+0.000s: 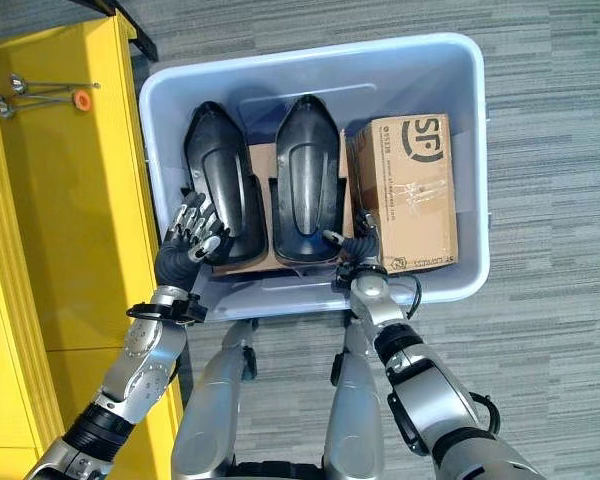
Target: Move parts from the plastic box to the shelf.
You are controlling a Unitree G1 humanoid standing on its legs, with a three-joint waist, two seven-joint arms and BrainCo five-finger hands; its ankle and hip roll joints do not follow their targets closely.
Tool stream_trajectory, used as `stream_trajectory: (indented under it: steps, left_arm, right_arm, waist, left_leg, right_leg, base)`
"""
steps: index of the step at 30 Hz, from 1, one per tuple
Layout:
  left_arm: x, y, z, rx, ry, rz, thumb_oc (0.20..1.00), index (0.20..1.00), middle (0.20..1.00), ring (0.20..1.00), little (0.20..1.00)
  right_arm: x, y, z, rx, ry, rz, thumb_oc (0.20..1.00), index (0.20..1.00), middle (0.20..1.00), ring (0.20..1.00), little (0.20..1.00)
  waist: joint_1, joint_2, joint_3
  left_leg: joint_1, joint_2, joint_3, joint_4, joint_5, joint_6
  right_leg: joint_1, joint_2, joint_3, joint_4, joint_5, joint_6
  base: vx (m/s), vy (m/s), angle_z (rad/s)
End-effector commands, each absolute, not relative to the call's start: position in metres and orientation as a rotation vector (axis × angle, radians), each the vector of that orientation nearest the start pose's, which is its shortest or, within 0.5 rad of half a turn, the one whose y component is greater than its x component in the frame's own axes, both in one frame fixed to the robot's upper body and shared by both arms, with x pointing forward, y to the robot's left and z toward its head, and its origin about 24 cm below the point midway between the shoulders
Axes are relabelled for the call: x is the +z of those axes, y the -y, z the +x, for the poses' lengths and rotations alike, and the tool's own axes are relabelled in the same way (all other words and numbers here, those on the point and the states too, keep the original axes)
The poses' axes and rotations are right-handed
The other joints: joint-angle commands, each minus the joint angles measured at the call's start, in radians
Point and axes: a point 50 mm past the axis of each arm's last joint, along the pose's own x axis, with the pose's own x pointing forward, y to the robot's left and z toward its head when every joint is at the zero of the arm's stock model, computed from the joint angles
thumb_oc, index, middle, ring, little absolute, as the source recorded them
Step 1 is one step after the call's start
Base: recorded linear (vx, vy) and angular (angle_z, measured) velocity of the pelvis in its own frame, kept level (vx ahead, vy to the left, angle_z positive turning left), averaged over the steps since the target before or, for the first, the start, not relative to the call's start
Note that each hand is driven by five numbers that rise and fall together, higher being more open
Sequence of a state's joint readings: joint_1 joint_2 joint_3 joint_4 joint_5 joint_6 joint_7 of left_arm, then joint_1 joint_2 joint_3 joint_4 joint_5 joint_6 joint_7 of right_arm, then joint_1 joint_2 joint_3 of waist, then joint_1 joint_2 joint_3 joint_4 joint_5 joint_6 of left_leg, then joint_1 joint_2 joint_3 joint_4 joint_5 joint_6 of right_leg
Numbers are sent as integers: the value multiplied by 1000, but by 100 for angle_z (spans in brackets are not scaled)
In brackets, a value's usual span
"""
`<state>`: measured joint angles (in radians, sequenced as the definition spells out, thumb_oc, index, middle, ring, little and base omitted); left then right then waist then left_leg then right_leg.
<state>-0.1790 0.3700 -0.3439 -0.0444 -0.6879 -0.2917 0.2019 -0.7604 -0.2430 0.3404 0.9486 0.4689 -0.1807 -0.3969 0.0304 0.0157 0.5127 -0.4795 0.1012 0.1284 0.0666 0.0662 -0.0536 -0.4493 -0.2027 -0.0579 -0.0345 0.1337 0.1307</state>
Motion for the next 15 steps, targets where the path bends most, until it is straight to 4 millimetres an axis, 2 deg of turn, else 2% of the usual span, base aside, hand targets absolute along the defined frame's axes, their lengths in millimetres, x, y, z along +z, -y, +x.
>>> stream_trajectory:
  steps: [1, 2, 7, 15]
  left_arm:
    - [121, -143, 264, -186, 375, -399, 1000, 1000, 1000, 1000, 1000]
    - [122, -142, 264, -195, 374, -399, 1000, 1000, 1000, 1000, 1000]
    - [124, -137, 265, -223, 376, -397, 1000, 1000, 1000, 1000, 1000]
    - [127, -130, 266, -247, 381, -405, 1000, 1000, 1000, 1000, 1000]
  right_arm:
    - [90, 165, 385, -286, -11, -8, 1000, 1000, 1000, 1000, 1000]
    - [96, 171, 389, -315, -16, -22, 1000, 1000, 1000, 1000, 1000]
    - [107, 177, 398, -363, -34, -14, 1000, 1000, 1000, 1000, 1000]
    - [116, 184, 403, -410, -40, -60, 1000, 1000, 1000, 1000, 1000]
  waist:
    - [25, 7, 7]
    - [30, 10, 7]
    - [46, 20, 7]
    - [62, 29, 7]
  left_leg:
    - [-34, 25, -40, 49, -19, -14]
    - [-42, 24, -43, 52, -20, -13]
    - [-68, 19, -51, 66, -25, -11]
    - [-116, 9, -66, 107, -41, -6]
  right_leg:
    - [-10, -34, -33, 88, -37, 16]
    - [-15, -34, -37, 89, -38, 15]
    - [-28, -34, -42, 97, -44, 14]
    - [-47, -39, -53, 110, -50, 17]
  base:
    - [0, 0, 0]
    - [0, 0, 0]
    - [1, 2, 3]
    - [0, 7, 7]
